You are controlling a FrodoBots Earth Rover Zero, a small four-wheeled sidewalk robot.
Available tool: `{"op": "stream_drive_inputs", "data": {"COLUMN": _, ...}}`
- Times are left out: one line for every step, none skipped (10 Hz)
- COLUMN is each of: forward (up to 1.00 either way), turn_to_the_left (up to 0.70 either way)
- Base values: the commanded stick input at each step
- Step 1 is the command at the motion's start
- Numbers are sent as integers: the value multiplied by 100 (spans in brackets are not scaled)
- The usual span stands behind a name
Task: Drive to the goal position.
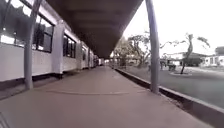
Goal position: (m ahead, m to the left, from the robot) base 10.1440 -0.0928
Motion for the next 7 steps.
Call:
{"op": "stream_drive_inputs", "data": {"forward": 70, "turn_to_the_left": 0}}
{"op": "stream_drive_inputs", "data": {"forward": 70, "turn_to_the_left": 0}}
{"op": "stream_drive_inputs", "data": {"forward": 70, "turn_to_the_left": 0}}
{"op": "stream_drive_inputs", "data": {"forward": 70, "turn_to_the_left": 0}}
{"op": "stream_drive_inputs", "data": {"forward": 70, "turn_to_the_left": 0}}
{"op": "stream_drive_inputs", "data": {"forward": 70, "turn_to_the_left": 0}}
{"op": "stream_drive_inputs", "data": {"forward": 70, "turn_to_the_left": 0}}
